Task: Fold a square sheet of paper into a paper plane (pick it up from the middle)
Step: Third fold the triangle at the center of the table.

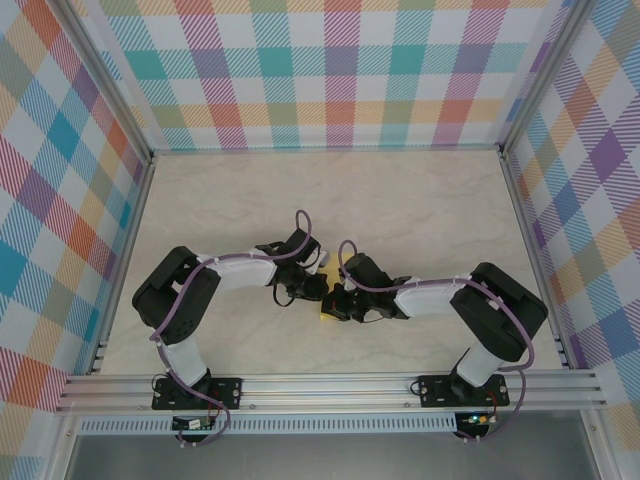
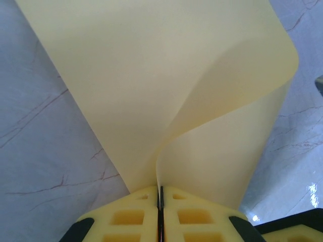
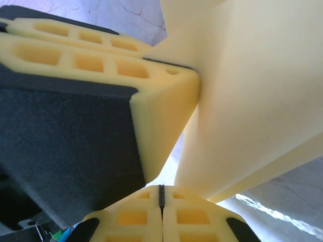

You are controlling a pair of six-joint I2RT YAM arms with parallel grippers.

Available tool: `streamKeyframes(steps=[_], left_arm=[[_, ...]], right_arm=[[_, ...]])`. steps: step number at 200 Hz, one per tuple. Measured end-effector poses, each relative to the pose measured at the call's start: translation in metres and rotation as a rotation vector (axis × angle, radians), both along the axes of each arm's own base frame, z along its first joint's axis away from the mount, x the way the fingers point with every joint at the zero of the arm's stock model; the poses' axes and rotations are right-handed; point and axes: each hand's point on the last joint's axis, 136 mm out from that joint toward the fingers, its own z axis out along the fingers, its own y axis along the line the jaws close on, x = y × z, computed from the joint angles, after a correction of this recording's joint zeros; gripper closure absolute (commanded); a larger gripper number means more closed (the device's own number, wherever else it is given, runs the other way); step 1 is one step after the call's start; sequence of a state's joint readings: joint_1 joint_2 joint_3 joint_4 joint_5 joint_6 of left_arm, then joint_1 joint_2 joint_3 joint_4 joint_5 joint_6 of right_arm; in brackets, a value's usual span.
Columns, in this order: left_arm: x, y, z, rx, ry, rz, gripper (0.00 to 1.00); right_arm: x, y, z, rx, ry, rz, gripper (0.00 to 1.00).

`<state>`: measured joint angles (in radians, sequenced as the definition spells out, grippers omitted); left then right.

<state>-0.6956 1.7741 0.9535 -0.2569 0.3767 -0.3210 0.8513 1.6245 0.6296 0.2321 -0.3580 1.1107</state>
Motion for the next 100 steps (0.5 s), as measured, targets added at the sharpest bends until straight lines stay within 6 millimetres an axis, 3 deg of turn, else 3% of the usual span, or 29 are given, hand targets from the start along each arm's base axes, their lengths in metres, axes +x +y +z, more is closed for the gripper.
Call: streamKeyframes(steps=[100], left_arm=[[-0.001, -0.001, 0.000, -0.006, 0.005, -0.002, 0.91]], right_arm=[[-0.002, -0.004, -0.013, -0.032, 0.021, -0.004, 0.94]])
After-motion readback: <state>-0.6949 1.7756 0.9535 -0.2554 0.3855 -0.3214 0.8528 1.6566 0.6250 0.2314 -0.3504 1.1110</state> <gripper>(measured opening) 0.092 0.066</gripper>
